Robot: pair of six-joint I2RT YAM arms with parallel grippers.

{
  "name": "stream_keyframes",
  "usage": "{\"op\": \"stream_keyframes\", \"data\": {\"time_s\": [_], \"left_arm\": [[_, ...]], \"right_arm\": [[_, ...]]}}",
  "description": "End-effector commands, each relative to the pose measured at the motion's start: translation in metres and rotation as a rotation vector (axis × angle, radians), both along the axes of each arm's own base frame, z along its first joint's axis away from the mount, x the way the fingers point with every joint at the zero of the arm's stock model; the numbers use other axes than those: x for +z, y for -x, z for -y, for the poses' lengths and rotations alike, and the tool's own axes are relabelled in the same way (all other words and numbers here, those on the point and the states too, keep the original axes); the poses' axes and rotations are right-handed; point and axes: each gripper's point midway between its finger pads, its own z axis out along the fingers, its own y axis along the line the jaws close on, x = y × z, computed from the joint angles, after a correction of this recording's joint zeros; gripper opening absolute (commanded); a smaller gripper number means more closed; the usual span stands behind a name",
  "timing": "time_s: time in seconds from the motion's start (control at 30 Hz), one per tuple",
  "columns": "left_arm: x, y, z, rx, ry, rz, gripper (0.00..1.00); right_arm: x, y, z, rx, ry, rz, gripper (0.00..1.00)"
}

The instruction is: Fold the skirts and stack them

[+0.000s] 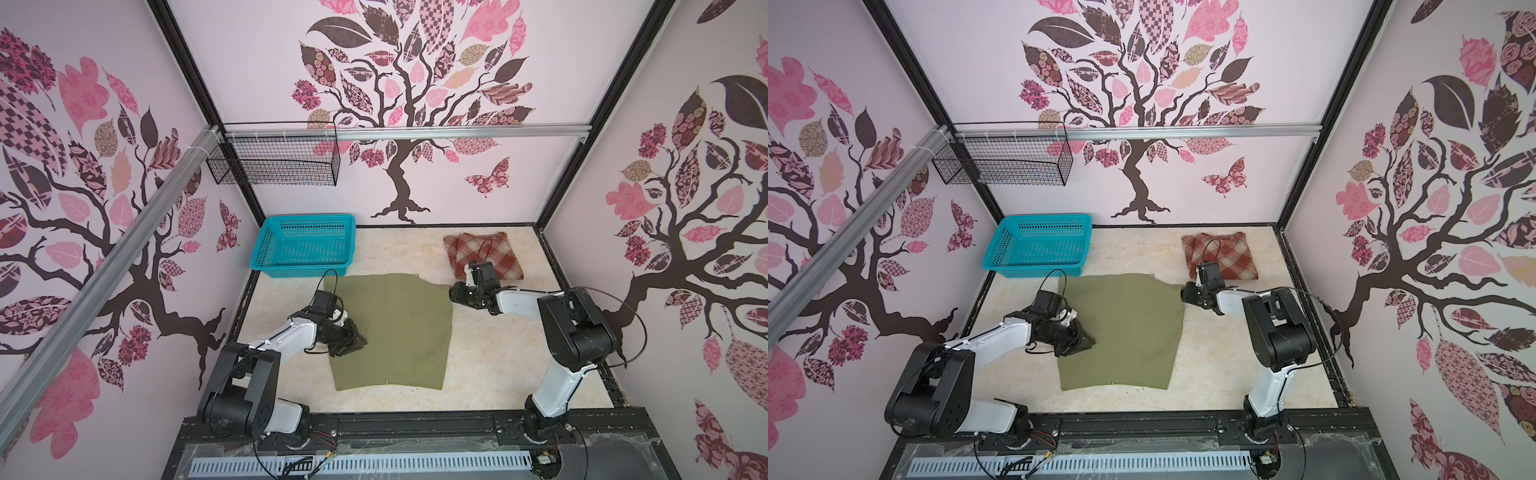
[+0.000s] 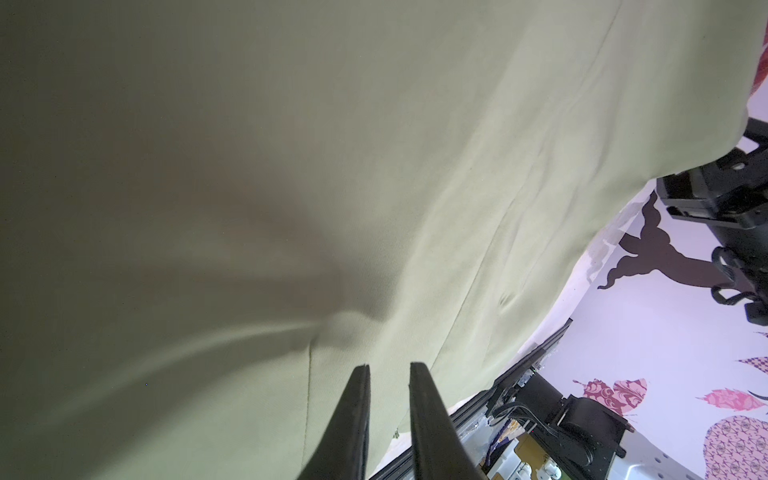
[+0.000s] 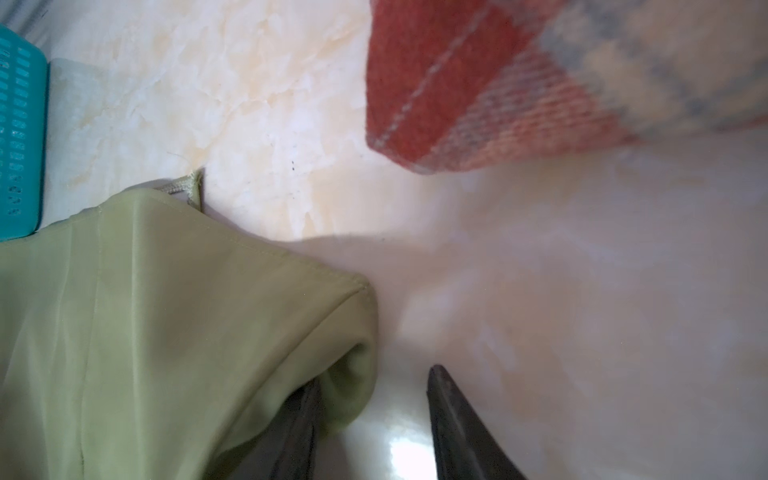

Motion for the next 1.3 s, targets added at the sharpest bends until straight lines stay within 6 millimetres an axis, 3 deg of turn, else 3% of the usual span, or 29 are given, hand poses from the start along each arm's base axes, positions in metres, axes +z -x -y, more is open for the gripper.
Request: {"op": "stream_keyframes", "data": {"time_s": [0.0, 0.1, 0.2, 0.47, 0.57, 0.6, 0.77, 0.9, 1.03, 1.13, 1.27], "left_arm": [[-0.005, 0.002, 0.000, -0.004, -0.011, -0.011, 0.21], [-0.007, 0.002, 0.000, -0.005, -0.013, -0.020, 0.21], [-0.010, 0.003, -0.001, -0.009, -0.020, -0.036, 0.21], [-0.016, 0.007, -0.004, -0.006, -0.041, -0.058, 0.20], [-0.016, 0.006, -0.004, -0.005, -0.041, -0.058, 0.20], [-0.015, 0.006, -0.004, -0.005, -0.040, -0.055, 0.20], [-0.012, 0.004, -0.004, -0.005, -0.044, -0.040, 0.20], [-0.014, 0.006, -0.005, -0.008, -0.047, -0.051, 0.20], [-0.009, 0.004, -0.005, -0.002, -0.047, -0.037, 0.20], [-0.005, 0.001, -0.006, -0.003, -0.057, -0.025, 0.20], [-0.003, -0.001, -0.007, -0.016, -0.070, -0.019, 0.20]], "right_arm": [[0.001, -0.016, -0.007, 0.008, -0.010, 0.040, 0.33], [0.004, -0.023, -0.011, 0.022, -0.028, 0.077, 0.21], [0.010, -0.032, -0.012, 0.022, -0.019, 0.115, 0.01], [0.050, -0.060, -0.002, 0.010, 0.080, 0.267, 0.00], [0.055, -0.068, 0.002, 0.007, 0.125, 0.290, 0.13], [0.057, -0.071, 0.005, -0.001, 0.141, 0.298, 0.25], [0.075, -0.070, 0.013, -0.013, 0.185, 0.355, 0.43], [0.090, -0.068, 0.015, -0.029, 0.179, 0.383, 0.48], [0.090, -0.046, 0.013, -0.033, 0.123, 0.305, 0.48], [0.085, -0.012, 0.003, -0.022, 0.016, 0.245, 0.45], [0.066, 0.048, -0.030, 0.079, 0.039, 0.138, 0.34]]}}
